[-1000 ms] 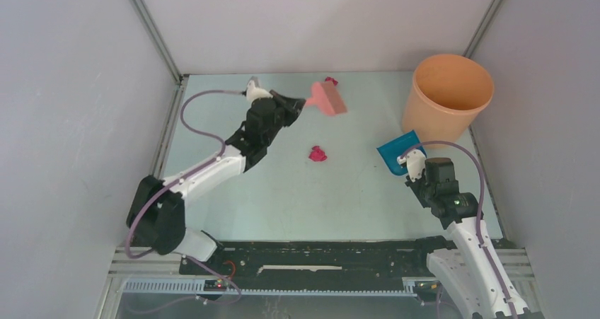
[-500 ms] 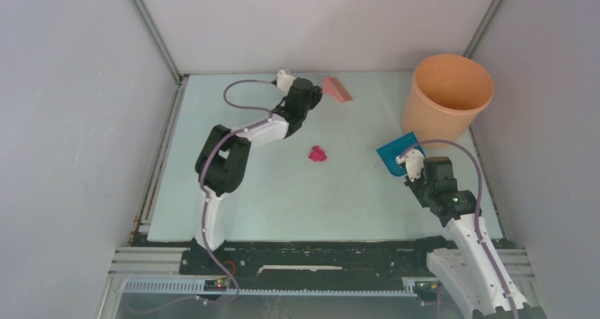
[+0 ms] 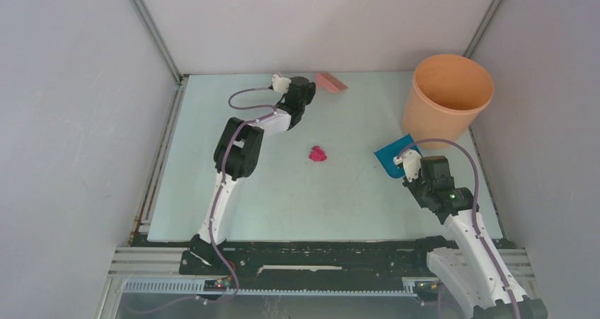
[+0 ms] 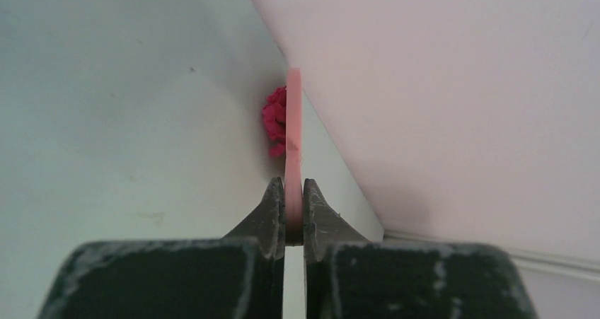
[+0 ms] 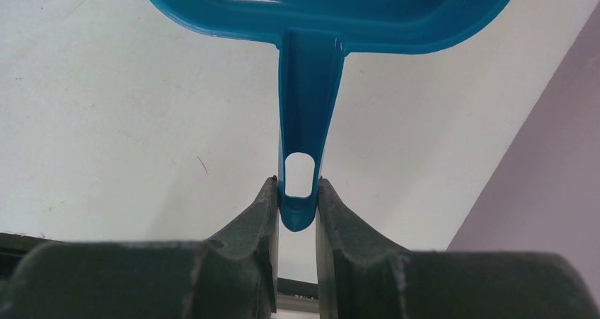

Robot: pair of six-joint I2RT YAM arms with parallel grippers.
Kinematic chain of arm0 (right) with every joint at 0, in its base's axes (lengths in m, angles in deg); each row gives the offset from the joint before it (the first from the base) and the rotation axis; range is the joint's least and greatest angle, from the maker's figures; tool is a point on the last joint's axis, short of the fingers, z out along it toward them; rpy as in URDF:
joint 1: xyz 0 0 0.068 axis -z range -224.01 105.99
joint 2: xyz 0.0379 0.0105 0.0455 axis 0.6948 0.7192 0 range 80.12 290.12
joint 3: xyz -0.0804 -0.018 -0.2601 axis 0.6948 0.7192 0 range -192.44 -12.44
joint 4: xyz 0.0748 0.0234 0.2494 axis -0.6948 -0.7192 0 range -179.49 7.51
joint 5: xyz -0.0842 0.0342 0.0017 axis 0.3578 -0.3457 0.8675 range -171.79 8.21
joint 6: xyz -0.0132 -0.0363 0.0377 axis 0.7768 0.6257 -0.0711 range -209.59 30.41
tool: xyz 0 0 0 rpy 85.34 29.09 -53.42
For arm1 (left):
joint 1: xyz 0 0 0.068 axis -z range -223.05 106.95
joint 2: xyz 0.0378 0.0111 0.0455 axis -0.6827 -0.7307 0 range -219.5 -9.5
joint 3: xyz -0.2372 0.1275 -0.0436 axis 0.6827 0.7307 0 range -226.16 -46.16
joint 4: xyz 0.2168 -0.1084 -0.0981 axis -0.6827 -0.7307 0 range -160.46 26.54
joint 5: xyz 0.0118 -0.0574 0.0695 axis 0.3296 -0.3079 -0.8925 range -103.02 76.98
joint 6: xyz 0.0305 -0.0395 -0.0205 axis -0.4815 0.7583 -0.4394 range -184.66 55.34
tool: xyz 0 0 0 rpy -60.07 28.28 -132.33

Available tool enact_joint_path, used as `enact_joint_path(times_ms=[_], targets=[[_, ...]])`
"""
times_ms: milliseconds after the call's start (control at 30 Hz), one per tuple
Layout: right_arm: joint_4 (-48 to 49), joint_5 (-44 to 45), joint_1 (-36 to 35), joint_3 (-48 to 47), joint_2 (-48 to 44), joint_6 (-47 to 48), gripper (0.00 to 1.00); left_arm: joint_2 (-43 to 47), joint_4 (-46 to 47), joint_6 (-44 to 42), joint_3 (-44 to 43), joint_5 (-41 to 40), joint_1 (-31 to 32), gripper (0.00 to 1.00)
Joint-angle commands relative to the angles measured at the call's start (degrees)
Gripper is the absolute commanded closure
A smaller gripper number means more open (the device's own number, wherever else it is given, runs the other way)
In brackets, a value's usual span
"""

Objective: Sweep away the paper scraps from the table

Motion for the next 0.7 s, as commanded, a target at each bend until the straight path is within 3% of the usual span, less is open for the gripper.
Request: enact_joint_path(times_ms=[0,200,667], targets=[[2.0,0.6,-1.0,0.1,0.1,-1.2,1.00,2.6,1.9,5.2,1.9,-1.5,-1.4,1.00],[2.1,0.5,-2.0,0.1,-0.6,-1.2,1.00,10.7,5.0,8.4,15.1,-0.6,-2.1,1.00],[2.2,0.4,-3.6,0.1,-2.6,-1.1,1.00,42.1,14.2,10.8,65.7,2.9,-1.4,1.00]])
